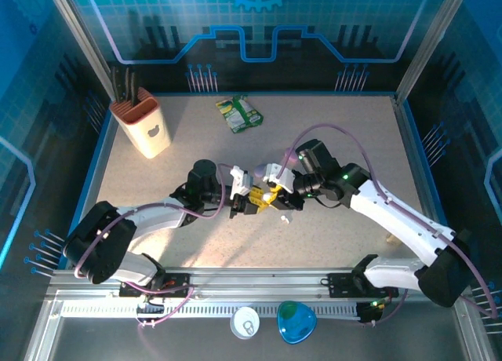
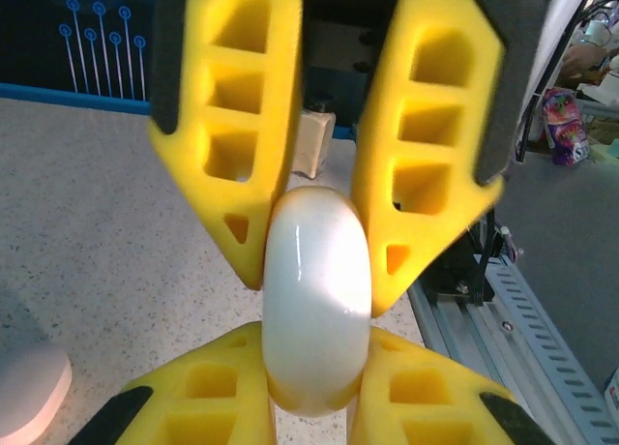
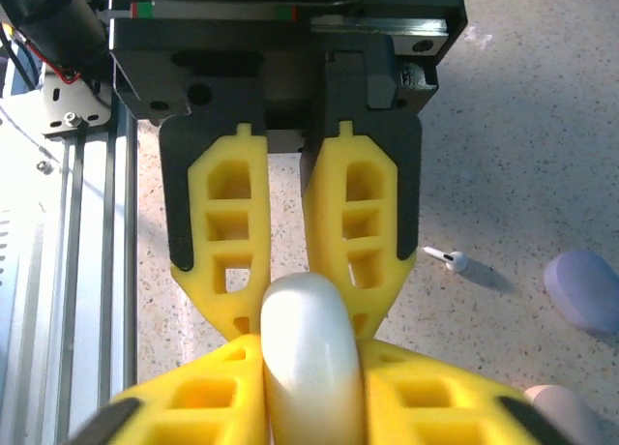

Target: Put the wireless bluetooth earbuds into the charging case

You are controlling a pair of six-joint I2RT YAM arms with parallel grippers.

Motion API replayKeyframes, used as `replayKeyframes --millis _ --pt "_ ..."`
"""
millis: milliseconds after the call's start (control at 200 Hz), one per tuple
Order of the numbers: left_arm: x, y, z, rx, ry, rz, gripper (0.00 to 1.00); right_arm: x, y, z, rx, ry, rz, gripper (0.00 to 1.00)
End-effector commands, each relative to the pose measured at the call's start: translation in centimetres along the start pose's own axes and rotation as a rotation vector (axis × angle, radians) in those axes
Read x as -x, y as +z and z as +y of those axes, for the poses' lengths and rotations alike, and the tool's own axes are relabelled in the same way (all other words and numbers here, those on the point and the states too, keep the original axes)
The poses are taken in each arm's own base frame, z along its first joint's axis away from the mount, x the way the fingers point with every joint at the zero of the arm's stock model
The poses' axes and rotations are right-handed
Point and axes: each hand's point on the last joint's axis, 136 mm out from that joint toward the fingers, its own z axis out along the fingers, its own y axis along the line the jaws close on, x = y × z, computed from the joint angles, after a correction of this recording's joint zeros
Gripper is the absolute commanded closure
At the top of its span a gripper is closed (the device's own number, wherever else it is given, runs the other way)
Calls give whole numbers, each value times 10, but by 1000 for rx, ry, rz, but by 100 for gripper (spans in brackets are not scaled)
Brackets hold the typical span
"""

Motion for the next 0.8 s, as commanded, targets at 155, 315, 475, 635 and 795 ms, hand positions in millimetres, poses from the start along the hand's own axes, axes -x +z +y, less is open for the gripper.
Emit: replayKeyframes --millis 155,315,475,635,795 --pt "23 -4 -6 -6 79 -78 55 19 -12 5 3 -44 -80 96" --pt "28 -10 -2 13 60 -120 53 32 -23 13 10 -51 -193 98" --pt "35 -10 -1 7 50 -152 57 34 -24 15 14 -46 -231 98" --pt "41 -8 0 -12 32 -185 61 34 -21 13 17 -30 -232 98" --pt "40 -7 2 -23 10 -192 76 34 -20 12 10 -25 -232 98"
